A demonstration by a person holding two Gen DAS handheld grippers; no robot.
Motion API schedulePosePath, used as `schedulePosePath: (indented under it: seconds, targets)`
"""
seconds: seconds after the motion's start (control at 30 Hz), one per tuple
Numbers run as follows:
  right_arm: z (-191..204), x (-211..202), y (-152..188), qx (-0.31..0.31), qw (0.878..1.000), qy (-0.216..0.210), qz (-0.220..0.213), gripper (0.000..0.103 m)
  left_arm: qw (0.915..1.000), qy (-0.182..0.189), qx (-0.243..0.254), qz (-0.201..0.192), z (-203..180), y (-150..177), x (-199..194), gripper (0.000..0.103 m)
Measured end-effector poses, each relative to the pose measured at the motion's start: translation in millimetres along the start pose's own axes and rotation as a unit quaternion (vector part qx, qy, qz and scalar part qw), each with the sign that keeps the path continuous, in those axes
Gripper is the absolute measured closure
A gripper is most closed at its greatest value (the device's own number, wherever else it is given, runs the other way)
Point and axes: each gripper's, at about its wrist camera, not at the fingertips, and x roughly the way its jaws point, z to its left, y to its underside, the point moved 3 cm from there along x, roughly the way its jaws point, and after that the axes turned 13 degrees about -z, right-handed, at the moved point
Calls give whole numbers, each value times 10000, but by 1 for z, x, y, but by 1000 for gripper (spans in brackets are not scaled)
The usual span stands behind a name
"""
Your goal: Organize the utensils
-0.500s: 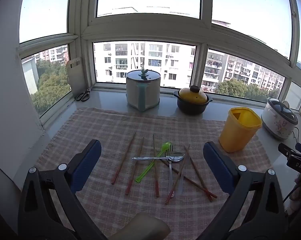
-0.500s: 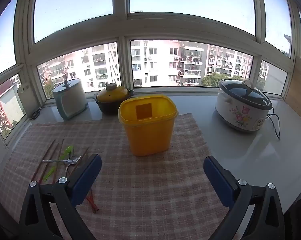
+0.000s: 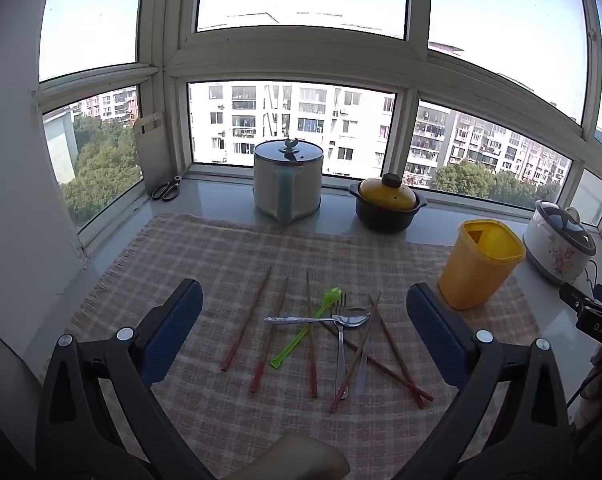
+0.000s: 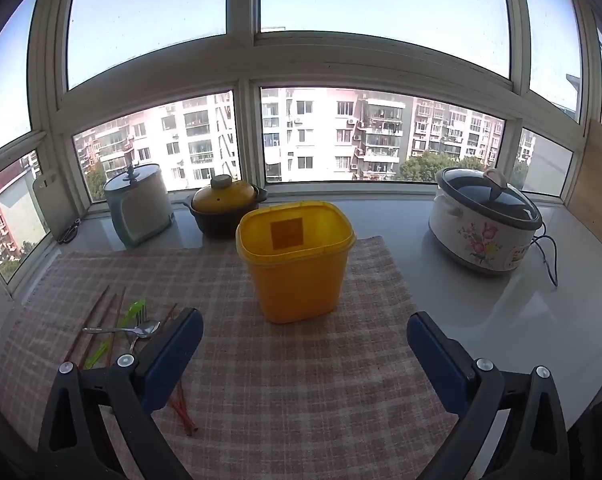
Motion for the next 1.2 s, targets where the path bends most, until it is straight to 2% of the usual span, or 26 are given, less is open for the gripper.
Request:
schedulePosePath:
  seconds: [1.2]
  targets:
    - [7,5,0,-51,9999,-15,-145,0,9998,67,-169,17,-1,-1,12,0]
